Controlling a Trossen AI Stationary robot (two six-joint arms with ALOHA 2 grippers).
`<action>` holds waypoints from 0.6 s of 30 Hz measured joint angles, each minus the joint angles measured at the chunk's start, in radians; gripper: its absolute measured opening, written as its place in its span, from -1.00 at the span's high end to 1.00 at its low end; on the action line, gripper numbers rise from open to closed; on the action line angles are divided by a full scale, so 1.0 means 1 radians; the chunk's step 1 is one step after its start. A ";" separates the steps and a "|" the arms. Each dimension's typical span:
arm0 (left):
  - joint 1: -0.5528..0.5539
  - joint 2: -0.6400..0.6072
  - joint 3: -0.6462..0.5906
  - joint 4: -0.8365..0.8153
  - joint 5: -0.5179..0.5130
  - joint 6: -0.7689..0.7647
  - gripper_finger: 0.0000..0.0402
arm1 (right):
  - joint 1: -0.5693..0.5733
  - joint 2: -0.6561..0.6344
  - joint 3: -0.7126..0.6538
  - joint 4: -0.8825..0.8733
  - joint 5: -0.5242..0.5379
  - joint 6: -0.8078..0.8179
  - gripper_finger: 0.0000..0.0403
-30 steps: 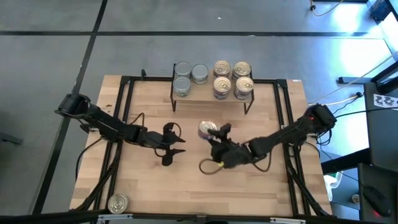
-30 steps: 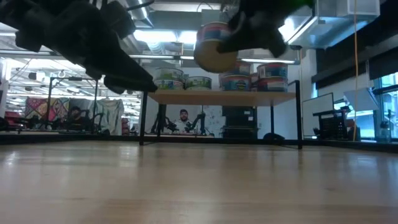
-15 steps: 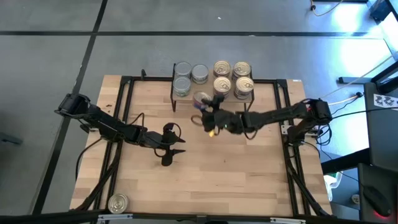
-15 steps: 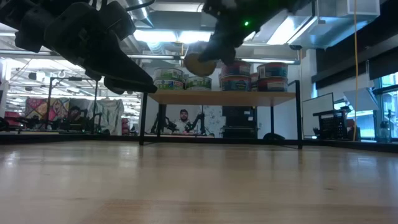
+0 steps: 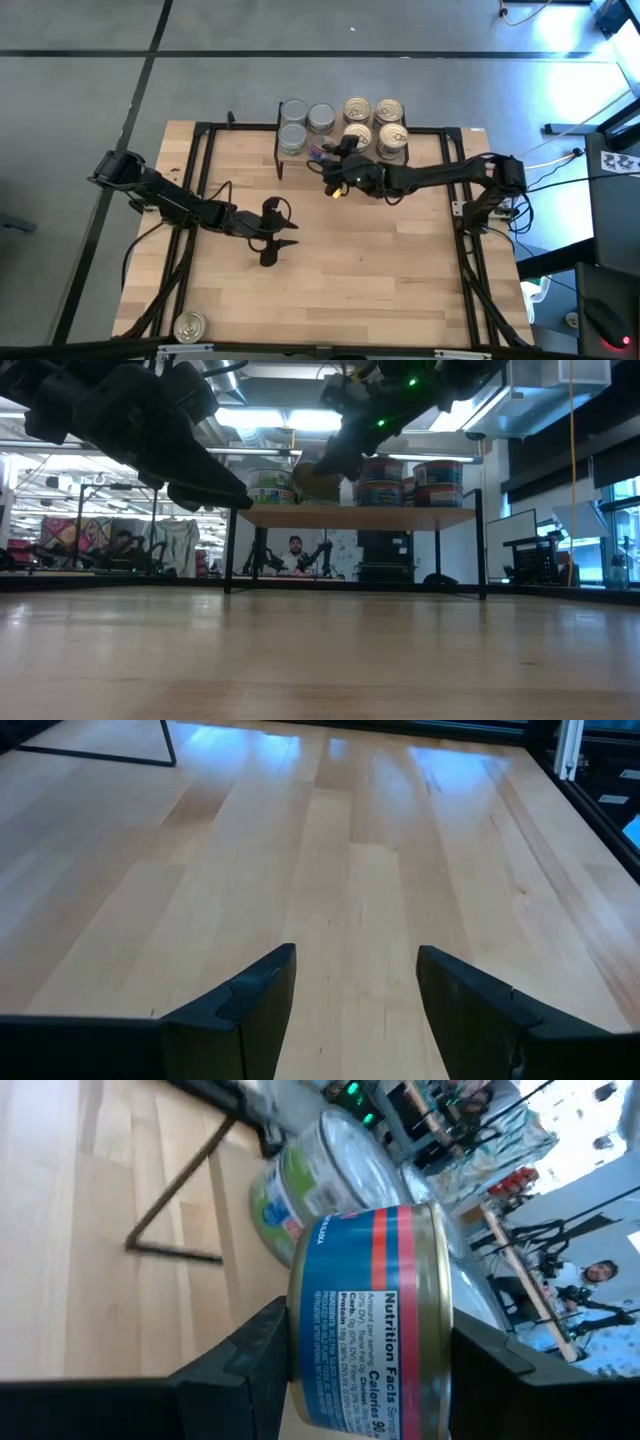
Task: Stack canned seafood by type on shelf
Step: Put the blue pink tuna can on the shelf
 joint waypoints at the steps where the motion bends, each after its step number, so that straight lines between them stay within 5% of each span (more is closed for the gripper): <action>1: 0.000 0.000 0.001 0.000 -0.003 0.000 -0.03 | 0.001 0.015 0.000 0.033 0.005 -0.002 0.05; 12: 0.000 0.000 0.001 -0.001 -0.010 0.000 -0.03 | -0.014 0.061 0.000 0.081 0.074 -0.021 0.03; 18: 0.000 0.000 0.001 -0.001 -0.011 -0.001 -0.03 | -0.040 0.061 0.000 0.047 0.070 0.012 -0.42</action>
